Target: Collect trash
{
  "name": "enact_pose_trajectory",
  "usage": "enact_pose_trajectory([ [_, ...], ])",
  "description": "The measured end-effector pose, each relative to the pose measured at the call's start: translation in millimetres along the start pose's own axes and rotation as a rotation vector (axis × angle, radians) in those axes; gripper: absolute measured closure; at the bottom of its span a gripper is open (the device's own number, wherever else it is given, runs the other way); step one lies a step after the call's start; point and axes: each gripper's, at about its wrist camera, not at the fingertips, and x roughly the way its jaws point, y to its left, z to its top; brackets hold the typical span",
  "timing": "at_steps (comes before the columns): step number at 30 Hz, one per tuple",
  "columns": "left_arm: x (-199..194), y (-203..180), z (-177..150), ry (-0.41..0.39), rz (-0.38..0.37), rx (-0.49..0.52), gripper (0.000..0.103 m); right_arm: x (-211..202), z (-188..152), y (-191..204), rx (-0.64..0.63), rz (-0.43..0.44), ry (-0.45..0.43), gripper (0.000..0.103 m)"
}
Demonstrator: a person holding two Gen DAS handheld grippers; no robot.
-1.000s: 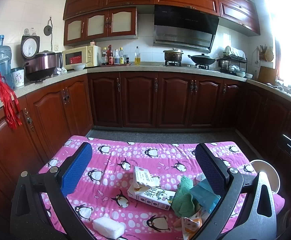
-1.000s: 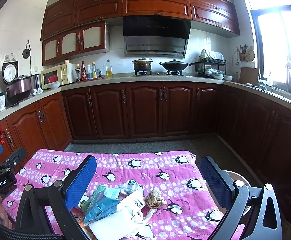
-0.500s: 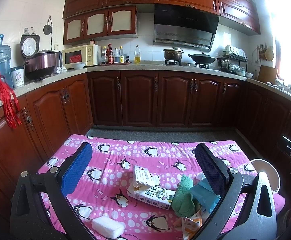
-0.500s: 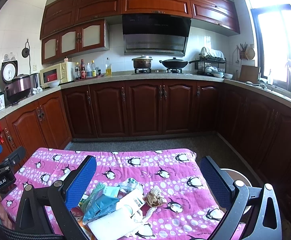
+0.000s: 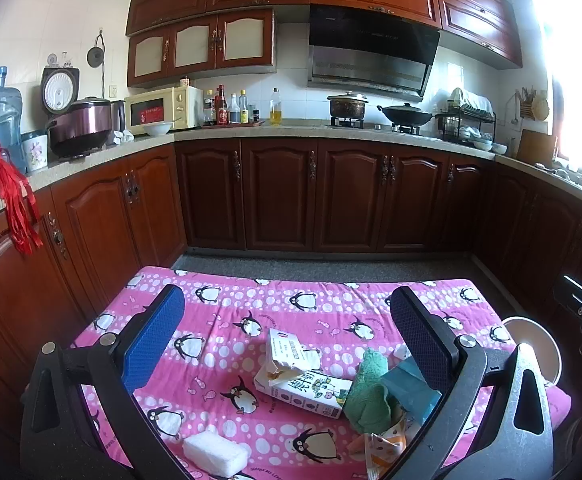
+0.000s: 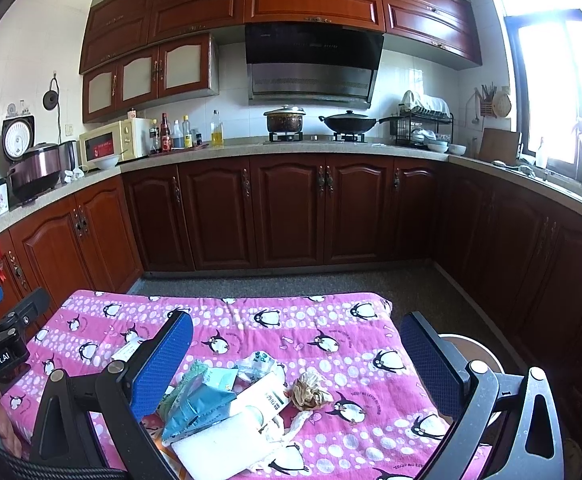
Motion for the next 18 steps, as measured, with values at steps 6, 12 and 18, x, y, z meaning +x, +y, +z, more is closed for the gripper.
enact_pose_trajectory([
  [6, 4.4, -0.4, -2.7, 0.011, 0.001, 0.002, 0.001, 3.8, -1.2, -1.0, 0.001, -0.002, 0.013, 0.000],
  [12, 8.2, -0.4, -3.4, 0.020, 0.003, 0.000, 0.001, 8.1, -2.7, -1.8, -0.002, -0.001, 0.026, 0.000],
  [18, 14.9, 2.0, -5.5, 0.044, -0.004, -0.005, 0.001, 14.1, -6.4, -2.6, -0.010, 0.006, 0.049, 0.000],
])
